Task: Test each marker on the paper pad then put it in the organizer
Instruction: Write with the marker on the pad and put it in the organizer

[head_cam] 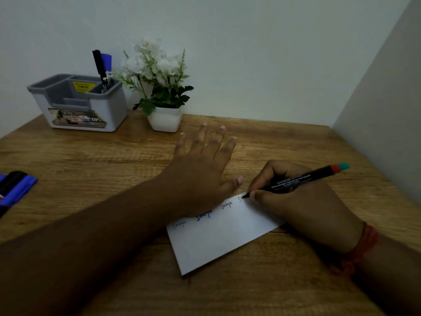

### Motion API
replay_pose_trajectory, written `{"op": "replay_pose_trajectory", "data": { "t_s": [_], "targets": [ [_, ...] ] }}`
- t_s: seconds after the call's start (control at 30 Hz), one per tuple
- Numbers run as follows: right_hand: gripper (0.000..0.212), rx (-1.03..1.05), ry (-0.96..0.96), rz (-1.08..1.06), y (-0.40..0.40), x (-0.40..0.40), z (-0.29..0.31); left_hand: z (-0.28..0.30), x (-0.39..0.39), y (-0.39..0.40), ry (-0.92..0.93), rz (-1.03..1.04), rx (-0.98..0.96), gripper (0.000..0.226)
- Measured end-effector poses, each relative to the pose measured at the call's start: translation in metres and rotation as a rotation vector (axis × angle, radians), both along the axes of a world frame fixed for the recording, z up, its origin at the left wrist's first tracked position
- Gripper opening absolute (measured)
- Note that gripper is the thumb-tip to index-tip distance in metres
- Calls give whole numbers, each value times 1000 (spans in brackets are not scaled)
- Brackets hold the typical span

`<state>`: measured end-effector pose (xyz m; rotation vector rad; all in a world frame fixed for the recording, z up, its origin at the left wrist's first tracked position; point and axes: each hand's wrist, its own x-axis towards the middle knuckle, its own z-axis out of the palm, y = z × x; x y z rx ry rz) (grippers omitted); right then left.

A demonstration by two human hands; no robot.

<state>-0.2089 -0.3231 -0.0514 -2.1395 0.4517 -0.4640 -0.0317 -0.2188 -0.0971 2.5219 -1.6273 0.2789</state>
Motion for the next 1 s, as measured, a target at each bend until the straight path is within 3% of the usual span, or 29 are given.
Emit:
{"op": "replay_pose_trajectory", "data": {
  "t_s": [1.0],
  "targets": [
    [11,-71,28,3,-2,1,-1,1,-2,0,-30,2,-16,83]
  ]
}}
